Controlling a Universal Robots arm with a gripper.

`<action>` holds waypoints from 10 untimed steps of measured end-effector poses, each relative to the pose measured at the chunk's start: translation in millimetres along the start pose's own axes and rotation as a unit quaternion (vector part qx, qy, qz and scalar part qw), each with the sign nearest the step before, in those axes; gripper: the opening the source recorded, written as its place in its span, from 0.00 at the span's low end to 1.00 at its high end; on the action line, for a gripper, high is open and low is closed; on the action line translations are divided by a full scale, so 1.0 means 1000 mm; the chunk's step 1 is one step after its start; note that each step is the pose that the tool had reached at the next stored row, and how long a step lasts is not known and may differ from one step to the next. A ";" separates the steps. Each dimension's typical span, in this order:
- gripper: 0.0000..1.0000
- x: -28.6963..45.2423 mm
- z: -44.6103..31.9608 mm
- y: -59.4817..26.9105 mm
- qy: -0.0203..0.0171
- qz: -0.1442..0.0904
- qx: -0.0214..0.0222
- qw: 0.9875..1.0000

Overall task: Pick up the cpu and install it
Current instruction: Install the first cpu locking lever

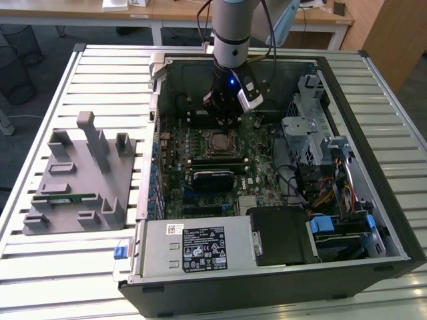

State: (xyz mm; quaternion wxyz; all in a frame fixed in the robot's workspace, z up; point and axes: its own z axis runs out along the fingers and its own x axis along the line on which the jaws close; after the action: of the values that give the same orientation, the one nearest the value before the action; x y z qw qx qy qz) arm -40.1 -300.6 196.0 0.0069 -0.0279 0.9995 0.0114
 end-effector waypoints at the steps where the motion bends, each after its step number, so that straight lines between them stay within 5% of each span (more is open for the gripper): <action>1: 0.11 0.0001 -0.0001 0.0001 0.000 0.000 -0.003 1.000; 6: 0.11 -0.0002 0.0003 0.0013 -0.001 0.000 -0.017 1.000; 10: 0.11 -0.0002 -0.0029 0.0013 -0.001 0.000 -0.018 1.000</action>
State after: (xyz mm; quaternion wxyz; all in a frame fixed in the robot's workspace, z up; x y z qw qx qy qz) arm -40.0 -299.4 199.0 0.0075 -0.0278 0.9991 0.0298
